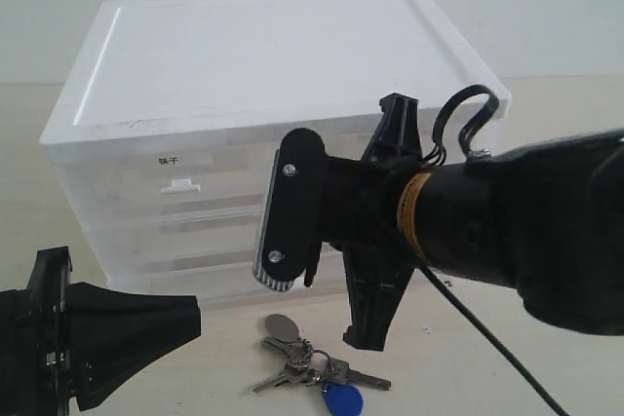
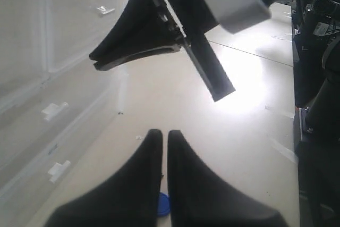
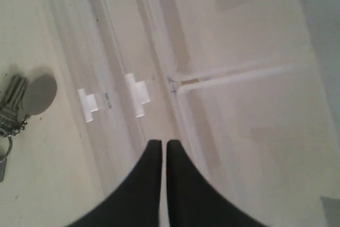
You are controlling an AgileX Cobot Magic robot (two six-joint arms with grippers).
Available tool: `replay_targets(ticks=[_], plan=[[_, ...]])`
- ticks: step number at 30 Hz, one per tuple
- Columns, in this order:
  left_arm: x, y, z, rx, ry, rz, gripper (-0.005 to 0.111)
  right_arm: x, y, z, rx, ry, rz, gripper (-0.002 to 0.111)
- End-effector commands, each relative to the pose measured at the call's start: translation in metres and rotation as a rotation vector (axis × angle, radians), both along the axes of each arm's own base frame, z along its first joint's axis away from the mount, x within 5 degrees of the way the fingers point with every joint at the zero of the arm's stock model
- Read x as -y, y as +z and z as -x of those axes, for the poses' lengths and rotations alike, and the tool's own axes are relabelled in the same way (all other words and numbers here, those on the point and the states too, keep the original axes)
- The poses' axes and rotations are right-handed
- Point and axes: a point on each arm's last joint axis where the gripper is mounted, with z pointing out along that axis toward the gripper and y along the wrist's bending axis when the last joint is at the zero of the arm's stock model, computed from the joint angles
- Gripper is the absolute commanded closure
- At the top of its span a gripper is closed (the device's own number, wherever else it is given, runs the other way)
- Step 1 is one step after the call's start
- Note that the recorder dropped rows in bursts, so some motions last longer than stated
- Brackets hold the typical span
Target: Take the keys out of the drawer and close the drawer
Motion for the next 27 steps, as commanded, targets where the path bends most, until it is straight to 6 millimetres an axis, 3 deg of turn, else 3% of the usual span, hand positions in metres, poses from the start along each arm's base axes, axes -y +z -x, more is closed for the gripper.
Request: replay_targets(ticks=[1, 4, 15, 18, 23, 27], plan=[[0.001, 0.002, 0.000, 0.011, -0.008, 0.009, 0.102, -0.005, 0.006, -0.007, 0.068, -0.005, -0.022, 0.108], [0.001, 0.002, 0.000, 0.011, -0.008, 0.009, 0.102, -0.004, 0.011, -0.015, 0.154, -0.065, -0.052, 0.108], [0.001, 0.002, 0.000, 0.010, -0.008, 0.008, 0.102, -0.006, 0.010, -0.016, 0.120, -0.116, -0.126, 0.108], [0.002, 0.001, 0.003, -0.005, -0.035, 0.003, 0.102, -0.013, 0.018, -0.002, 0.038, -0.047, -0.218, 0.108], [0.004, 0.000, 0.006, -0.044, -0.064, 0.000, 0.102, -0.016, 0.049, 0.031, 0.110, 0.023, -0.291, 0.108], [0.024, -0.006, 0.000, -0.125, -0.133, -0.164, 0.102, -0.005, 0.073, 0.045, 0.186, -0.005, -0.346, 0.108]])
